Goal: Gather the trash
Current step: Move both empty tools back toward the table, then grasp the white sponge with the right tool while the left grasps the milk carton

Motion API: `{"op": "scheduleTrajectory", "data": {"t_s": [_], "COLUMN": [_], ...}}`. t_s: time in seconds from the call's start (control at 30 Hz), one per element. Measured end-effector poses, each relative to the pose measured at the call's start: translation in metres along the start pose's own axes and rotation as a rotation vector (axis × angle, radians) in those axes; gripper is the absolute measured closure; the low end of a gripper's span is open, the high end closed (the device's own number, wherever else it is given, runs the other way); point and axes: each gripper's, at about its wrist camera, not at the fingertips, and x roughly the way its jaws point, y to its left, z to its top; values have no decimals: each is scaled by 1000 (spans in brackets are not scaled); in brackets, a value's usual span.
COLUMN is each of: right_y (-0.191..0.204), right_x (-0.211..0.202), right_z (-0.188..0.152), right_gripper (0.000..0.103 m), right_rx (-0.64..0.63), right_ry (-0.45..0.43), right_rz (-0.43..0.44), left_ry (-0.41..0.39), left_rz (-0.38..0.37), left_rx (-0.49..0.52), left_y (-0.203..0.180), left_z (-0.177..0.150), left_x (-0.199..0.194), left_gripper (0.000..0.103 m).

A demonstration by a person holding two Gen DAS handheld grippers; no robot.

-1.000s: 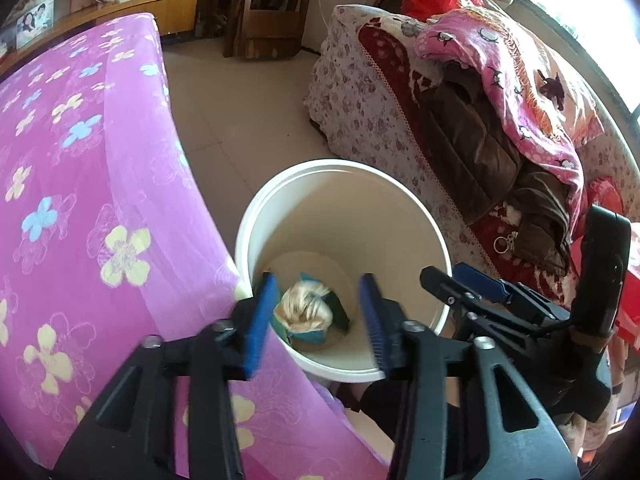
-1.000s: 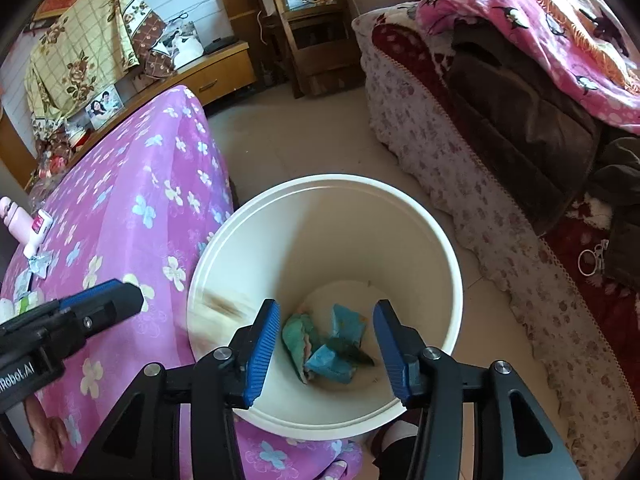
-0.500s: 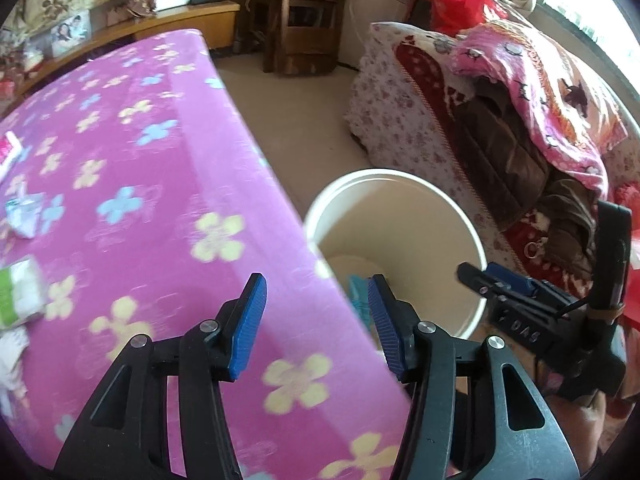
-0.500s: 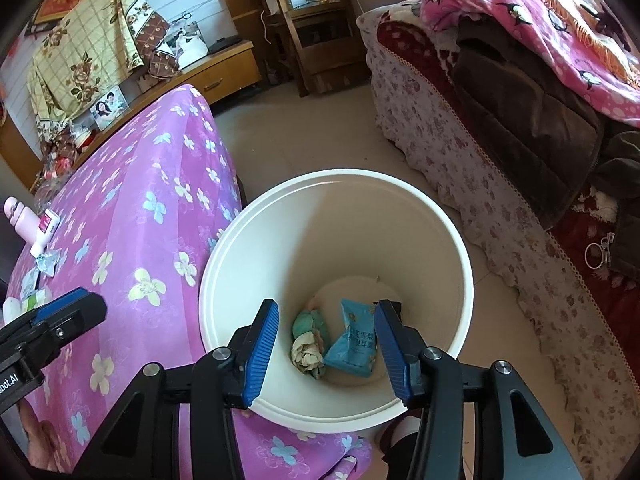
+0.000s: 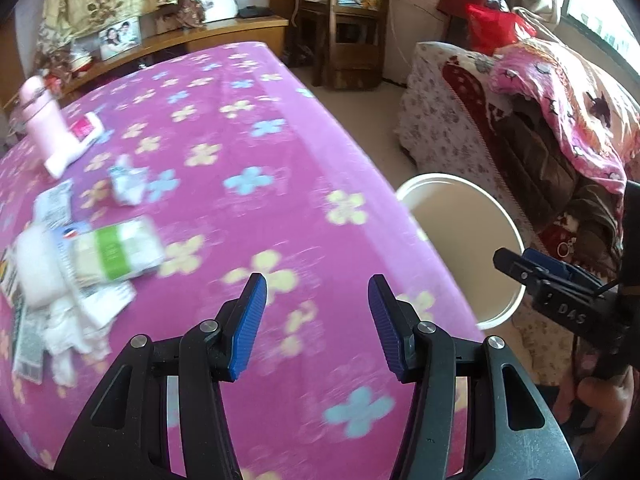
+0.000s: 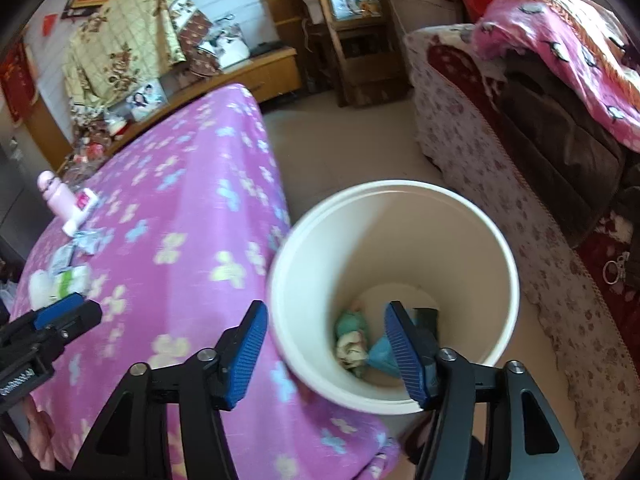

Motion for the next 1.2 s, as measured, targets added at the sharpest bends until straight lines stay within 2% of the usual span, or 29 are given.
{"op": "scheduleTrajectory", "data": {"t_s": [0.47, 0.77, 0.93, 1.07, 1.13, 1.2], "right_y": [110, 177, 211, 236, 245, 253], "right_x": [0, 8, 13, 15, 16, 17], "right_z": [-15, -22, -23, -23, -22, -21], "right_gripper": [39, 39, 39, 39, 39, 39], "right_rx": [-145, -259, -294, -328, -342, -354], "right_ry": [56, 90, 114, 126, 131, 132], "right_rz": [159, 216, 264, 289, 295, 297], "left_ry": [-12, -21, -18, -12, 10, 21], "left_rz": [52, 88, 74, 80, 57, 79], "left_rx": [-133, -225, -250, -253, -269, -262], "left_y": [105, 191, 225, 244, 252, 254], "left_z": [-40, -62, -59, -51, -47, -44], "left_x": [-59, -88, -82, -66, -53, -44], "left_gripper": [51, 40, 37, 37, 37, 36]}}
